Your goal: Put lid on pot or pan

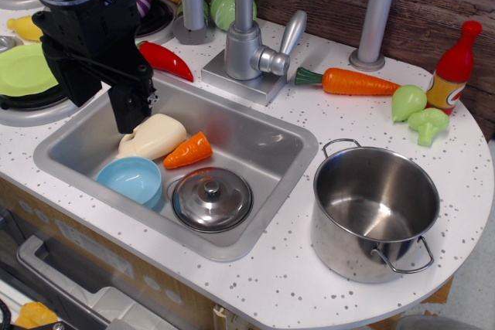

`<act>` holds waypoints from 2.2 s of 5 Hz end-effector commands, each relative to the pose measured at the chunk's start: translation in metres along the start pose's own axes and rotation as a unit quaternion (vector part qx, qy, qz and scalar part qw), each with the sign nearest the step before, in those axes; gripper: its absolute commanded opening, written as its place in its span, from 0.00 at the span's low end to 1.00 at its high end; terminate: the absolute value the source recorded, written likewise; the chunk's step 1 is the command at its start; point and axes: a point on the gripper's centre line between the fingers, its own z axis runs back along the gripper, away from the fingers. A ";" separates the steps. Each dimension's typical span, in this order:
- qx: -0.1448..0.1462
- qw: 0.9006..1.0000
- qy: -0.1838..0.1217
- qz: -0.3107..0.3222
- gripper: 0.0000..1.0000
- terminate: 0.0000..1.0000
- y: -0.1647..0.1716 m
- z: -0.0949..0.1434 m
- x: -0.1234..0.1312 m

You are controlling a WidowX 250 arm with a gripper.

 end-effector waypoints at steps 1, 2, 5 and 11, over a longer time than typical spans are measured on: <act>0.000 1.000 0.000 0.000 1.00 0.00 0.000 0.000 0.000; 0.014 1.000 -0.013 -0.001 1.00 0.00 -0.010 -0.020 0.034; 0.007 0.997 -0.072 0.015 1.00 0.00 -0.039 -0.109 0.090; -0.038 0.996 -0.069 0.037 1.00 0.00 -0.035 -0.158 0.078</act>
